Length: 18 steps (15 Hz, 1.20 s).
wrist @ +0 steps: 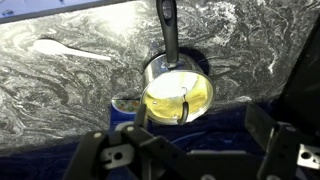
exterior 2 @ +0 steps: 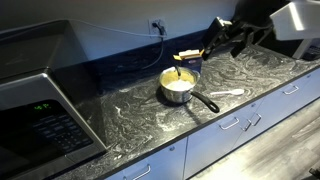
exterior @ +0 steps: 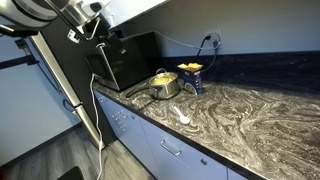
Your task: Take the lid off of the pot then stir the pot with the spoon
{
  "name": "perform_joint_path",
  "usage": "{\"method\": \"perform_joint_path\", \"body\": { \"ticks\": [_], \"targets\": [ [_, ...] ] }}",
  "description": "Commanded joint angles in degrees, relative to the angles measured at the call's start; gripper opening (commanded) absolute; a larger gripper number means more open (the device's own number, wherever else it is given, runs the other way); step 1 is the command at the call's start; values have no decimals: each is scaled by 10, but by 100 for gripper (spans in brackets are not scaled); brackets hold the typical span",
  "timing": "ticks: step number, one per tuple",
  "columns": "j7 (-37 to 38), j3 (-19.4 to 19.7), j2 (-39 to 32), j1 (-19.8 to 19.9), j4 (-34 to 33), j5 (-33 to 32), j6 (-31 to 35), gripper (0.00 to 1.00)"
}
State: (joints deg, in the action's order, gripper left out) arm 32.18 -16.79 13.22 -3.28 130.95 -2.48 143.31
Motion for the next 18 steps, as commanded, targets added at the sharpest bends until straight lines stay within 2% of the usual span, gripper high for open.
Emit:
{"method": "perform_joint_path", "body": {
  "ticks": [1, 6, 10, 18],
  "targets": [
    [68, -9, -73, 8, -71, -70, -16, 100],
    [144, 18, -167, -21, -153, -155, -33, 100],
    [190, 52, -234, -60, -217, -209, -50, 100],
    [205, 121, -336, -131, -319, -223, -81, 100]
  ]
}}
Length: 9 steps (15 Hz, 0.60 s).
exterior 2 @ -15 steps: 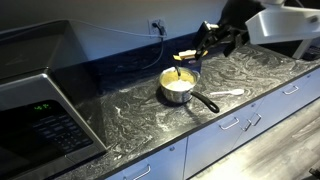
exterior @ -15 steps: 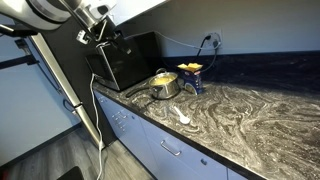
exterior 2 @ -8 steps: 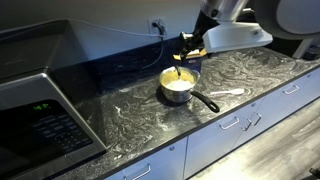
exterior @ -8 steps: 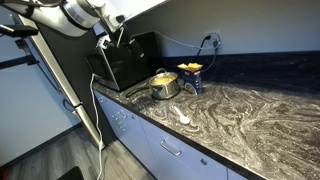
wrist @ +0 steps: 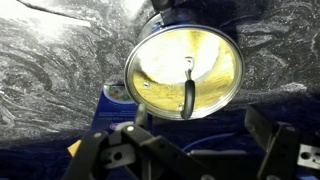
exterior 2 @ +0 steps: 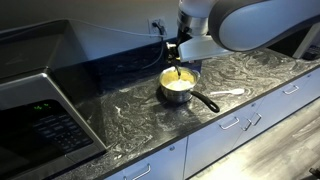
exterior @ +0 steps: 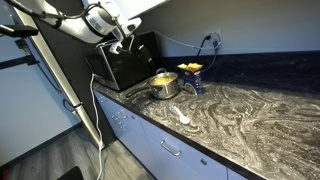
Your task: Take the lid off of the pot then stir the pot with the spoon
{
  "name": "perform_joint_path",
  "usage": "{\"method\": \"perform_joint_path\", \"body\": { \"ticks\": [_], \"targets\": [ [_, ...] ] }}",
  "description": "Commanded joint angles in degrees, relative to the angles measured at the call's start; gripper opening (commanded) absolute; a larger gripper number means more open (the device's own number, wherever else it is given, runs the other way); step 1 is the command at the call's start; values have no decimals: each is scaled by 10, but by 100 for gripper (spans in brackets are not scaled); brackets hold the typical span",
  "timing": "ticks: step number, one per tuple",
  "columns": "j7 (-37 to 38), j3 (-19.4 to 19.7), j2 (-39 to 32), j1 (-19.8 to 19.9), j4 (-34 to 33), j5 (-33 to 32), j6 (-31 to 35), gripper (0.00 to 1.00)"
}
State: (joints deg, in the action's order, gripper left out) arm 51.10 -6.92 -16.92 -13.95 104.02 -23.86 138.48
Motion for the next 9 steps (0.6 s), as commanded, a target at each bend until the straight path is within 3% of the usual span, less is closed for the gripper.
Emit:
{"method": "perform_joint_path", "body": {
  "ticks": [1, 9],
  "targets": [
    [15, 30, -45, -30, -60, -10, -35, 100],
    [1, 63, -106, -44, -109, 11, -26, 100]
  ]
}}
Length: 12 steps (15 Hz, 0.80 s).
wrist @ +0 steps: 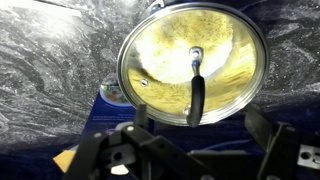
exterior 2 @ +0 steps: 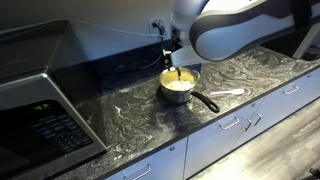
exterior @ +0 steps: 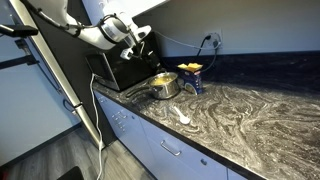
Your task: Take the lid off of the pot then stir the pot with the spoon
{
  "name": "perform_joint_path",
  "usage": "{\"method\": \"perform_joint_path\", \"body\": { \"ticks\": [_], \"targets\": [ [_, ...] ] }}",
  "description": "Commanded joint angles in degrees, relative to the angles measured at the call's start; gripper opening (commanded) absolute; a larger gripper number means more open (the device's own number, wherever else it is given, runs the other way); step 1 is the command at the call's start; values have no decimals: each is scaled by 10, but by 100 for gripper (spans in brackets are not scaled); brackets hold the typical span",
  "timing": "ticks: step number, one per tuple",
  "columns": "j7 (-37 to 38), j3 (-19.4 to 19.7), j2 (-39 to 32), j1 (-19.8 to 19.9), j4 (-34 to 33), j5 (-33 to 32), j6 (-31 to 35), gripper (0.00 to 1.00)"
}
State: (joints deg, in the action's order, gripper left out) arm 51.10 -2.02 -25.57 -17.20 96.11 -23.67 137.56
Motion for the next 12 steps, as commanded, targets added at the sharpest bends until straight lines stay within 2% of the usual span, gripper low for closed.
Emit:
{"method": "perform_joint_path", "body": {
  "ticks": [1, 2, 3, 5, 12],
  "targets": [
    [1, 16, -25, -12, -34, 11, -17, 100],
    [-1, 17, -28, -12, -37, 14, -18, 95],
    [-1, 19, -32, -13, -40, 14, -17, 74],
    [-2, 20, -38, -14, -47, 15, -17, 69],
    [-4, 22, -47, -18, -61, 23, -17, 16]
  ]
}}
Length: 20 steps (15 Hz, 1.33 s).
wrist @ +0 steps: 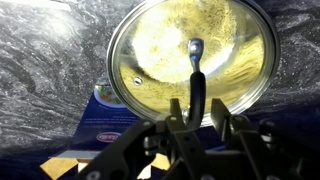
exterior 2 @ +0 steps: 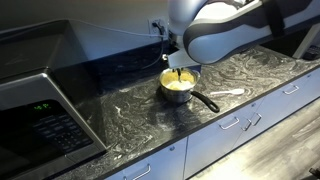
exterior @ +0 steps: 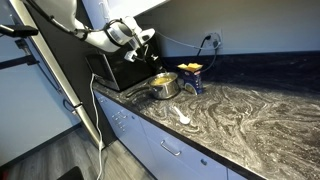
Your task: Take the lid off of the pot then stir the pot with the spoon
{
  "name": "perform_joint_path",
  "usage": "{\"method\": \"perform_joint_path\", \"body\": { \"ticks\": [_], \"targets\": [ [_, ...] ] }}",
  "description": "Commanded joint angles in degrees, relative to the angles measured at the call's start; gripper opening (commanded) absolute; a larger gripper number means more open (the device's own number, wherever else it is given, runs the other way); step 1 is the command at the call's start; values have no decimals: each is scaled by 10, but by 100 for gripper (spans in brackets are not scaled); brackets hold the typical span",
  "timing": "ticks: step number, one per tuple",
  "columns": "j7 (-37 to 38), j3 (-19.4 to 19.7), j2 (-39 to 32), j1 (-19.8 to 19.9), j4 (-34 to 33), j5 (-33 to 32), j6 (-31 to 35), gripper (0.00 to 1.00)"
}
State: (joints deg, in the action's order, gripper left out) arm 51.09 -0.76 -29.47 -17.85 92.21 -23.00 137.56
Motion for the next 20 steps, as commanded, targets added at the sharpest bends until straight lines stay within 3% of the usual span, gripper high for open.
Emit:
{"method": "perform_joint_path", "body": {
  "ticks": [1, 2, 13, 20],
  "targets": [
    [-5, 9, -8, -11, -23, 18, -17, 8],
    [-5, 9, -8, -12, -23, 20, -17, 0],
    [-8, 9, 58, -19, 4, 16, -31, 4],
    [-3, 8, 155, -5, 72, -6, -83, 4]
  ]
}}
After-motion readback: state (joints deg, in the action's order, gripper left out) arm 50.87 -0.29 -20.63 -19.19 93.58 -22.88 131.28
